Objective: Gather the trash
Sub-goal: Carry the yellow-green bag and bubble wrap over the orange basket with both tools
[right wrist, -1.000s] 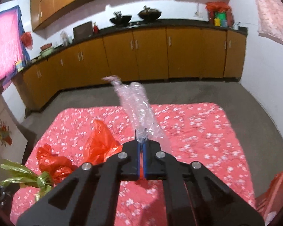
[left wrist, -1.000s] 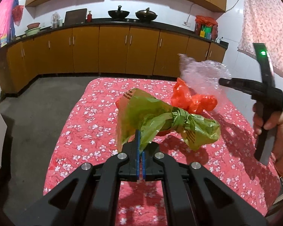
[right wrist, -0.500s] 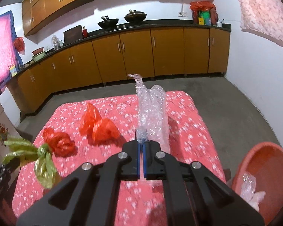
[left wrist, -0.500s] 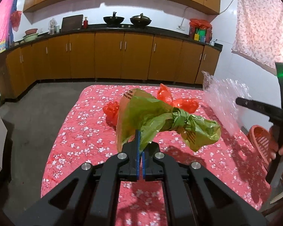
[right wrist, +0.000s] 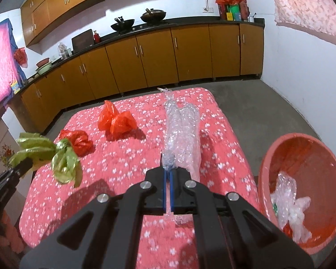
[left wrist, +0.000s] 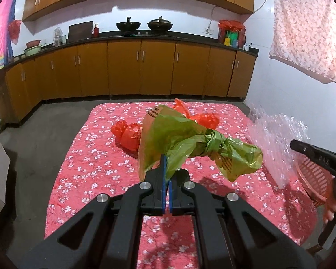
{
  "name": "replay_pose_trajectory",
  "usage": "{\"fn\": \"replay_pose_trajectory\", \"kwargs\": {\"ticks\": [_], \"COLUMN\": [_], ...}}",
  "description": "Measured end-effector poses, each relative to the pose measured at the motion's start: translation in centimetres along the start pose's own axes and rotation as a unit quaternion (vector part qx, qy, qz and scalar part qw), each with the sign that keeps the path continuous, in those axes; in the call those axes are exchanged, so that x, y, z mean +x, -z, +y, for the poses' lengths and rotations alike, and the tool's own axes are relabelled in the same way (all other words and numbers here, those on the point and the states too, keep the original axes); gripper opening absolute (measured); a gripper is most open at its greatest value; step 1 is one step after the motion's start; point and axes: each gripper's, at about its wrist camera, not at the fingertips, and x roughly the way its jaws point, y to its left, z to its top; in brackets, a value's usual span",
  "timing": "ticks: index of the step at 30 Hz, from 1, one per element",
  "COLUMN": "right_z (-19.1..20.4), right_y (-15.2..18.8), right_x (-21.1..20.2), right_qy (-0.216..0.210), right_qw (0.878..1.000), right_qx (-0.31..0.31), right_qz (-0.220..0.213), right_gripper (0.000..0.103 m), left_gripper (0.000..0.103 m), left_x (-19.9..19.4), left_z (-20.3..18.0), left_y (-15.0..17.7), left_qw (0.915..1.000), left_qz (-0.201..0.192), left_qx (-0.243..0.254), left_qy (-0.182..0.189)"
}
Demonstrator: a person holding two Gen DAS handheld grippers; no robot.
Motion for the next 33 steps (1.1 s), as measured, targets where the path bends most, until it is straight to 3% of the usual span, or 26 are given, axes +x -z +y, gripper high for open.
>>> {"fn": "replay_pose_trajectory", "kwargs": {"ticks": [33], "right_z": [-9.6], "right_y": [3.2], "right_x": [-9.6], "right_qy": [0.055], "right_qw": [0.996], "right_qx": [0.052], "right_qz": [-0.037], "right_gripper": [0.004], "left_gripper": [0.001], "left_x": [0.5], "left_z": [-12.2], "left_y": [-0.5], "left_qw": [0.9961], "left_qz": [0.004], "left_qx": [0.062], "left_qy": [0.064]}}
